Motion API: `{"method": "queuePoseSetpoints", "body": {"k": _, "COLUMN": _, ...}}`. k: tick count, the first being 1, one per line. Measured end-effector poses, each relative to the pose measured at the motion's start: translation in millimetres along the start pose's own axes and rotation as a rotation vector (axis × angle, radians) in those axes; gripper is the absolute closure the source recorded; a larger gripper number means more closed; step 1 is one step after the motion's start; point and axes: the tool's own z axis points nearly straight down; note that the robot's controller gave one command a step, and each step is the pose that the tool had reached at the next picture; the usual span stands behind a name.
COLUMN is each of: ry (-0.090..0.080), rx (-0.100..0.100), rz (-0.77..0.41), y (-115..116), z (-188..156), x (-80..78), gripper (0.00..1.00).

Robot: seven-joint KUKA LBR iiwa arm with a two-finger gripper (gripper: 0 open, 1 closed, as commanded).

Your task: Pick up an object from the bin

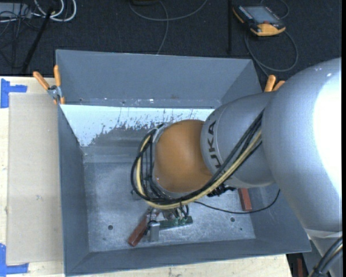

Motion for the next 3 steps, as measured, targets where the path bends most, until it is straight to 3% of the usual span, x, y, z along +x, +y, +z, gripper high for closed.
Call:
{"method": "queuePoseSetpoints", "body": {"k": 1, "ry": -0.026, "rx": -0.001, "rz": -0.287, "y": 14, "z": 4, "x": 26.0, "gripper": 0.00}}
{"method": "queuePoseSetpoints", "body": {"k": 2, "ry": -0.011, "rx": -0.001, "rz": -0.285, "y": 14, "z": 6, "x": 30.0, "gripper": 1.00}}
{"method": "queuePoseSetpoints", "body": {"k": 3, "ry": -0.020, "rx": -0.001, "rz": -0.197, "y": -7, "z": -128, "x": 11.6, "gripper": 1.00}}
